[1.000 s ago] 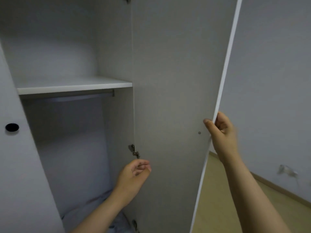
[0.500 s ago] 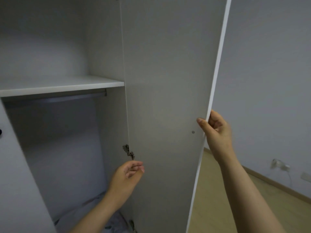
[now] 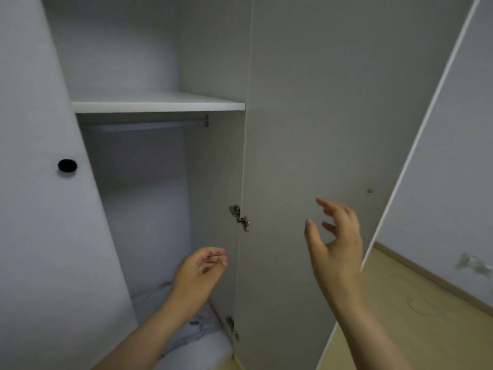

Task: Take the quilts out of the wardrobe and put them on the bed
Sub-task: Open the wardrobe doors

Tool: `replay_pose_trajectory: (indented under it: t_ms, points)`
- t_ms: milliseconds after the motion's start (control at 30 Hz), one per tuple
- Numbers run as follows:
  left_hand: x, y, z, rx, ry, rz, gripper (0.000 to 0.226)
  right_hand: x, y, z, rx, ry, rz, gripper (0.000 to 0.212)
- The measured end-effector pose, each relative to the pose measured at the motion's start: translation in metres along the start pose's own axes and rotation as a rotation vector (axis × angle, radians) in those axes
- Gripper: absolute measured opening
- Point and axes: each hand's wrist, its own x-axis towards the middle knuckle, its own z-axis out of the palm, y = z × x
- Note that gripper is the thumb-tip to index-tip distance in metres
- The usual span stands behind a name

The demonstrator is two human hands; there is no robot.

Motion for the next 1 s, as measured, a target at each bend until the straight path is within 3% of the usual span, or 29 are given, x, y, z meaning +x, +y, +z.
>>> replay_pose_trajectory:
  t_ms: [267,400,533,700,867,1000]
  points:
    - [-0.003,-0.006,-0.088,0.087,0.169,0.016,0.019,-0.028,-0.038,0.097,0.168,-0.277,-0.013,0.033]
    - [0.006,0.007,-0.123,0.177,0.33,0.044,0.018,-0.028,-0.055,0.141,0.262,-0.411,-0.039,0.037]
    - [0.025,0.042,-0.154,0.321,0.594,0.125,0.027,-0.012,-0.066,0.184,0.373,-0.52,-0.06,0.032]
    - [0.051,0.077,-0.174,0.449,0.798,0.147,0.04,0.011,-0.064,0.224,0.472,-0.668,-0.035,0.033]
    - [0.081,0.09,-0.179,0.554,0.91,0.146,0.024,0.028,-0.059,0.255,0.548,-0.774,-0.048,0.033]
    - [0.095,0.097,-0.184,0.753,0.98,0.135,0.026,0.03,-0.056,0.276,0.615,-0.869,-0.021,0.033]
